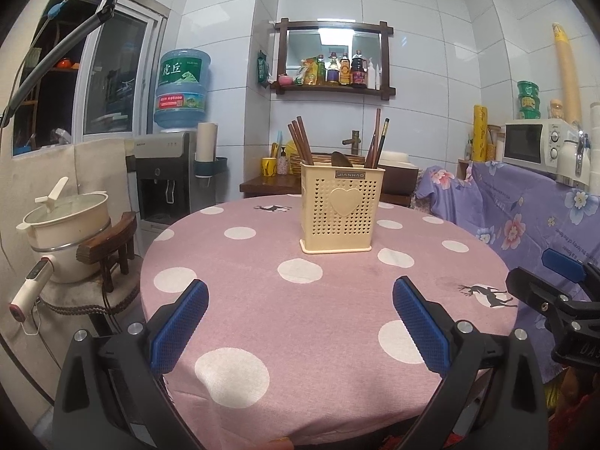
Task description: Organize utensils
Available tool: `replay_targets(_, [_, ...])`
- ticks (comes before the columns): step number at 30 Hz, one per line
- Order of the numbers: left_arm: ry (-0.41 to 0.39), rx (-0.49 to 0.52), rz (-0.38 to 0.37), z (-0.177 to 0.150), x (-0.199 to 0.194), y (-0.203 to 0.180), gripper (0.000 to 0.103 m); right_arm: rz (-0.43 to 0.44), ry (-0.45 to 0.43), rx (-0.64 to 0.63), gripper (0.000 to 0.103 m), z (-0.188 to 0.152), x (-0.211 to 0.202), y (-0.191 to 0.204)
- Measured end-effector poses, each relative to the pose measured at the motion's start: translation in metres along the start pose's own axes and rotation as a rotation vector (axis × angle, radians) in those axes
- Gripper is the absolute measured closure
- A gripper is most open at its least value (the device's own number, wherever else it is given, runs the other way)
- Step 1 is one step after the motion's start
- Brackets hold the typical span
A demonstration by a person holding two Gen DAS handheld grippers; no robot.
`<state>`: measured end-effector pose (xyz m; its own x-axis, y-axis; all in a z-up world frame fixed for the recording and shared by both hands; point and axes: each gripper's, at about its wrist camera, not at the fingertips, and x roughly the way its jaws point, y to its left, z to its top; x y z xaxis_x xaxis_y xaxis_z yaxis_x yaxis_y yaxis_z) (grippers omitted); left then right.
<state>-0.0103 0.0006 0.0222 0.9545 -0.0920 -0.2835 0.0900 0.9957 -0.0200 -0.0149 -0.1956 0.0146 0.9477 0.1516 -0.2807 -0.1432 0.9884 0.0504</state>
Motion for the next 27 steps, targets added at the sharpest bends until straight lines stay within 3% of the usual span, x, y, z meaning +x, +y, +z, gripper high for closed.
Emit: replay_targets(27, [0.009, 0.001, -0.012, -0.0006, 0.0036, -0.0007, 0.006, -0.002, 0.016, 0.003, 0.006, -0.0023, 0.0084, -0.0002])
